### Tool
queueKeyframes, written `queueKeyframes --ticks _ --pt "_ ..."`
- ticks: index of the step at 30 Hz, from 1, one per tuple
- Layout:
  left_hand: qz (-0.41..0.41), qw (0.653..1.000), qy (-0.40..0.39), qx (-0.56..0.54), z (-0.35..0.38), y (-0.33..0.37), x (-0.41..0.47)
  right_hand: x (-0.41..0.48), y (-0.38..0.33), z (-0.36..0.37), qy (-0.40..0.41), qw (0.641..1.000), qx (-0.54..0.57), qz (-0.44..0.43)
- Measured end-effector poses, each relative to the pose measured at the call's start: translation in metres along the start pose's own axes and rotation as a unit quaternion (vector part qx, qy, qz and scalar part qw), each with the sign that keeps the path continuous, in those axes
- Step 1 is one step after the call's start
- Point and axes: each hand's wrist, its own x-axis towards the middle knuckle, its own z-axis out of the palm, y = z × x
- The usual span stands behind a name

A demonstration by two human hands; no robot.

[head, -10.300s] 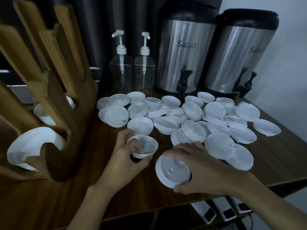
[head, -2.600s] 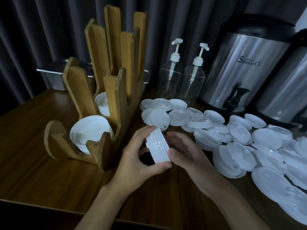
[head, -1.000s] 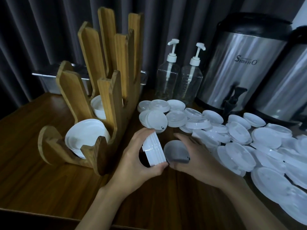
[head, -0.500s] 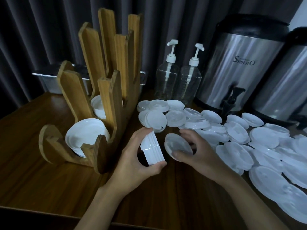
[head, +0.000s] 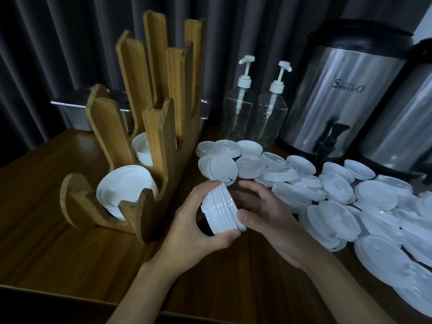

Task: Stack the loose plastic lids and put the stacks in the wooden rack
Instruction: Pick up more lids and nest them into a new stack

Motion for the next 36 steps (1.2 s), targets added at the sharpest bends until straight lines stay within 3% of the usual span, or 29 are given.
queueKeyframes --ticks 11,21,30,33,36 --pt "0.024 0.999 -0.003 0.048 0.0 -0.001 0.001 0.003 -0.005 0.004 -0.001 0.999 -0.05 0.0" --pt "0.014 0.994 -0.056 0.096 0.002 0.0 0.006 0.009 0.001 0.002 0.013 0.996 -0.084 0.013" --pt "-0.021 0.999 0.004 0.05 -0.001 0.003 0.008 0.023 -0.006 0.001 -0.027 0.995 -0.094 0.016" --pt "-0.036 0.996 0.014 0.076 -0.001 0.002 0.009 0.042 -0.01 -0.004 0.045 0.989 -0.141 0.005" --pt "-0.054 0.993 0.015 0.104 -0.001 -0.001 0.008 0.076 -0.003 -0.008 0.134 0.956 -0.26 -0.019"
